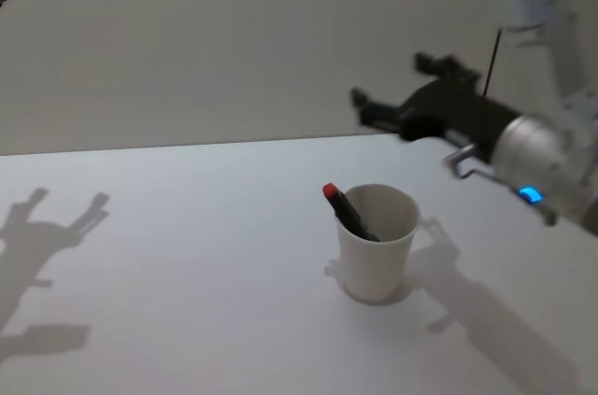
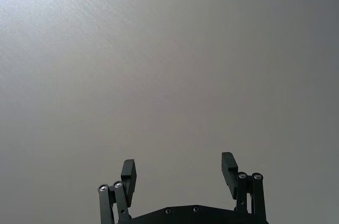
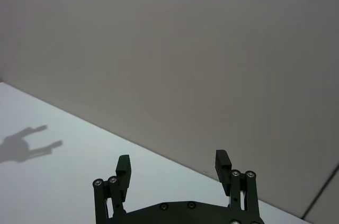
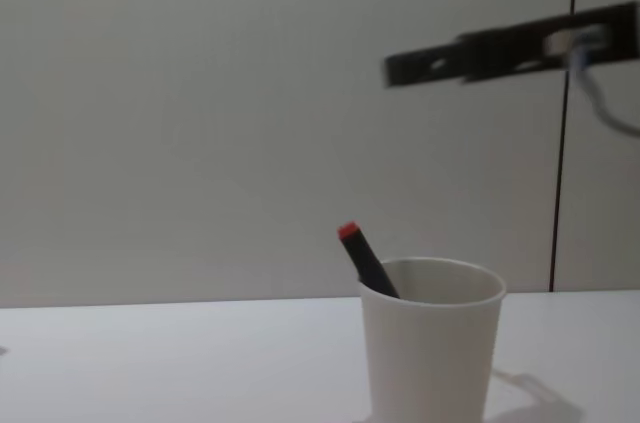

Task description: Place the pen into the pen holder.

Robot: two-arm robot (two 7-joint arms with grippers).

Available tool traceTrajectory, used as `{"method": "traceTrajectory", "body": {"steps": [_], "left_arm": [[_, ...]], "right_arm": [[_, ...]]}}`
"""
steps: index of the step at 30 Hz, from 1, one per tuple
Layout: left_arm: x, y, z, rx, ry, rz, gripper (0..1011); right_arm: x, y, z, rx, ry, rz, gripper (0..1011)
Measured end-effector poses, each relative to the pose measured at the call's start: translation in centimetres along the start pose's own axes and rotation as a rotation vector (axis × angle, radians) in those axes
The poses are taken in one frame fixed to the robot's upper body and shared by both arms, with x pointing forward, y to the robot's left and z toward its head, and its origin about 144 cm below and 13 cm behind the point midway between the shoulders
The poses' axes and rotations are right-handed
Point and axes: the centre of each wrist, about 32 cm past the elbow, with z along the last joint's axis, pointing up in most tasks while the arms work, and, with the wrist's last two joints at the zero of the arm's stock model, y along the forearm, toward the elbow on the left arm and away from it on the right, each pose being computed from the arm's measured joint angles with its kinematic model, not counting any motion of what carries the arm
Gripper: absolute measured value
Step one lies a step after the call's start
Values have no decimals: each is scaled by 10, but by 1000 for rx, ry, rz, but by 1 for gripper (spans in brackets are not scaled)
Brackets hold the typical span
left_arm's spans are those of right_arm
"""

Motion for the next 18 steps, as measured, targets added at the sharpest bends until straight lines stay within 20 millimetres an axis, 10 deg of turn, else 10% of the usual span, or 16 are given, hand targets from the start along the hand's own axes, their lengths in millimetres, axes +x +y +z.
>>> {"method": "traceTrajectory", "body": {"steps": [18], "left_arm": [[0, 0, 0, 0, 0, 0, 1001]], "right_arm": [[74, -76, 18, 99, 63, -257, 1001]]}}
